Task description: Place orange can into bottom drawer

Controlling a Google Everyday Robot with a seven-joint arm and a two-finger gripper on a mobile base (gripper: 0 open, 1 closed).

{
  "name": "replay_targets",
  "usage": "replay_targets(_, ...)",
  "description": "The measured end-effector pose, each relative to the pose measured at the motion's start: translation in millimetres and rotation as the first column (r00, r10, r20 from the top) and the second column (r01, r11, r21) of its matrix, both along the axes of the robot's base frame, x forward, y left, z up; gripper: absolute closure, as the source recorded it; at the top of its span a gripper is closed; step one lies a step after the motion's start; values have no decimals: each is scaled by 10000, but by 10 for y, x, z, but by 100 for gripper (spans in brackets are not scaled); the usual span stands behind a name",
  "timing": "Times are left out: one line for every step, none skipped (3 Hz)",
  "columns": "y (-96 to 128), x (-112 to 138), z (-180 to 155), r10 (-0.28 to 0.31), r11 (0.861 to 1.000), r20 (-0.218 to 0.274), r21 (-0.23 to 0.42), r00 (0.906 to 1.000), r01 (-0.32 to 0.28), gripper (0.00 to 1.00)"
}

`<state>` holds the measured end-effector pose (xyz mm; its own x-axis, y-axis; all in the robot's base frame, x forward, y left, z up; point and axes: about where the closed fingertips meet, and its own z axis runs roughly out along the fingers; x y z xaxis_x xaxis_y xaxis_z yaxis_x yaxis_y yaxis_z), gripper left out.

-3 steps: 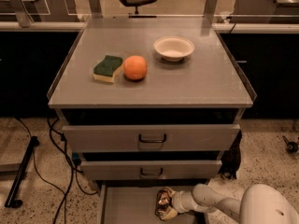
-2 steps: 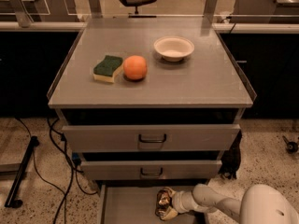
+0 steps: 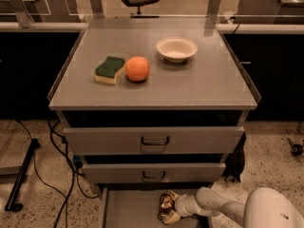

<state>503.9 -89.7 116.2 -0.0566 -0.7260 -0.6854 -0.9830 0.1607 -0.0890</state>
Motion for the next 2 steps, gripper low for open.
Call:
replay_targets(1, -1, 0, 1, 10000, -1, 1, 10000, -1, 0)
replay_targets(1, -1, 0, 1, 10000, -1, 1, 10000, -1, 0)
